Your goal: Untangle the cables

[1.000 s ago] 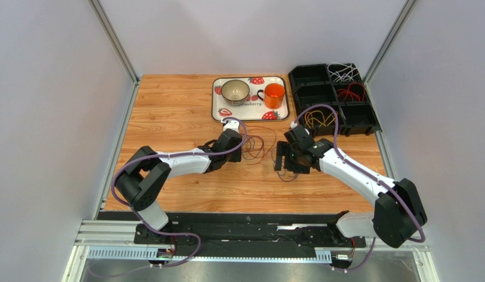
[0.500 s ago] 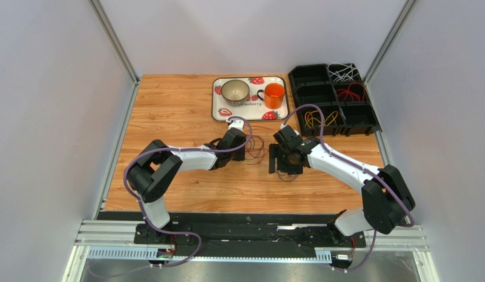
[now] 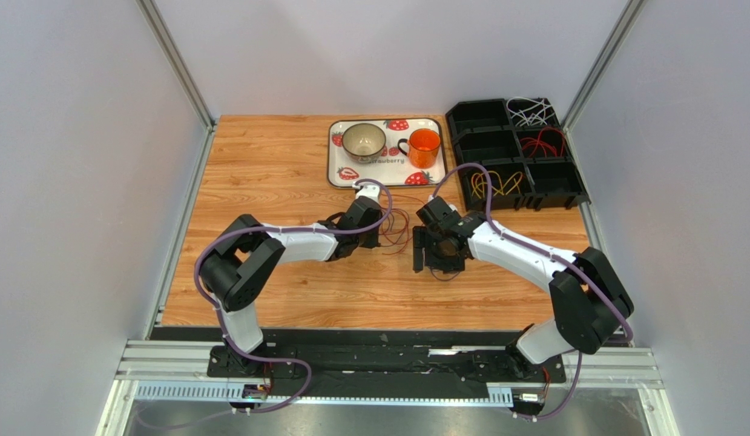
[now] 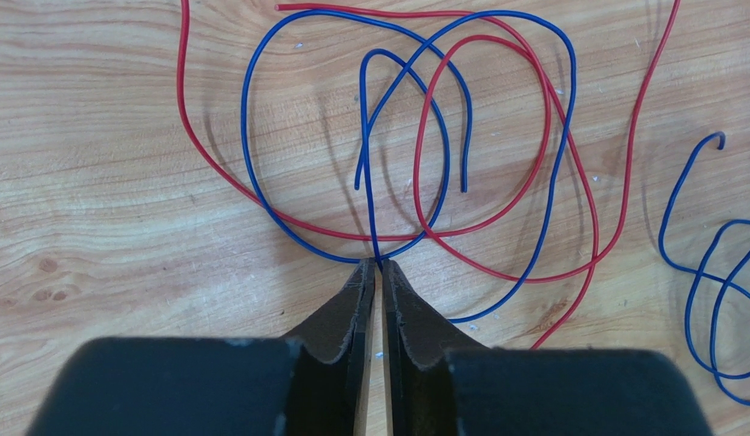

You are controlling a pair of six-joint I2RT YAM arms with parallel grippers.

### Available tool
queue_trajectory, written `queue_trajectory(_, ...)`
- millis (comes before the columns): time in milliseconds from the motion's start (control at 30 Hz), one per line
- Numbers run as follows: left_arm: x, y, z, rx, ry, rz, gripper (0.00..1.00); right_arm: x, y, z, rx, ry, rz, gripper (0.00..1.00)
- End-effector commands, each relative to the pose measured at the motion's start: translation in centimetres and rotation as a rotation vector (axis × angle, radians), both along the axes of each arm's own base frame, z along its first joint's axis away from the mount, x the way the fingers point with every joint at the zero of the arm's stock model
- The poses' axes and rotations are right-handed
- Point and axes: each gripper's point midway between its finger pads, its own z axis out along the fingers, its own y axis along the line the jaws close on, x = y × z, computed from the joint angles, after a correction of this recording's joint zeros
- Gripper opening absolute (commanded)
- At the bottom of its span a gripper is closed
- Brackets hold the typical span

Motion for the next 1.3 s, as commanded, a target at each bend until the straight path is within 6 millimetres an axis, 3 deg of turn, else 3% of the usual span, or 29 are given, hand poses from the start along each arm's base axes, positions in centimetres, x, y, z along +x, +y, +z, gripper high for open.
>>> queue_trajectory(0,0.7,-1.2,1.3,-0.010,-0.031,-0.017,0.15,1.4,1.1,1.2,0.021,-0.059,-0.008,0.72)
queue_trajectory(100,0.5,-1.3,1.1,0.013,-0.036,-0.017,0.17,1.2,1.0,1.3,0.020,-0.063,-0.005,0.73)
queue_trajectory(200,0.2,-1.8,1.3,0.033,-0.050,-0.032,0.31,1.0,0.9,1.4,0.022,-0.064,-0.005,0.73)
queue_trajectory(267,0.2,-1.9,1.4,0.044,-0.061,-0.026,0.34,0.9,0.7,1.4,0.020,-0.068,-0.008,0.73)
queue_trajectory(633,0.3,0.3,0.7,0.146,-0.042,0.112,0.29,0.2,-0.5,1.7,0.000,-0.083,-0.015,0.73)
queue_trajectory(1033,0.2,-0.2,0.0,0.189,-0.021,0.094,0.39,0.3,-0.3,1.5,0.000,-0.080,-0.012,0.73)
queue_trajectory(1133,0.3,-0.2,-0.2,0.189,-0.020,0.095,0.38,0.4,-0.3,1.4,-0.001,-0.079,-0.012,0.73)
queue_trajectory(1267,0.3,-0.1,-0.2,0.195,-0.017,0.105,0.24,0.3,-0.3,1.3,-0.001,-0.075,-0.013,0.73)
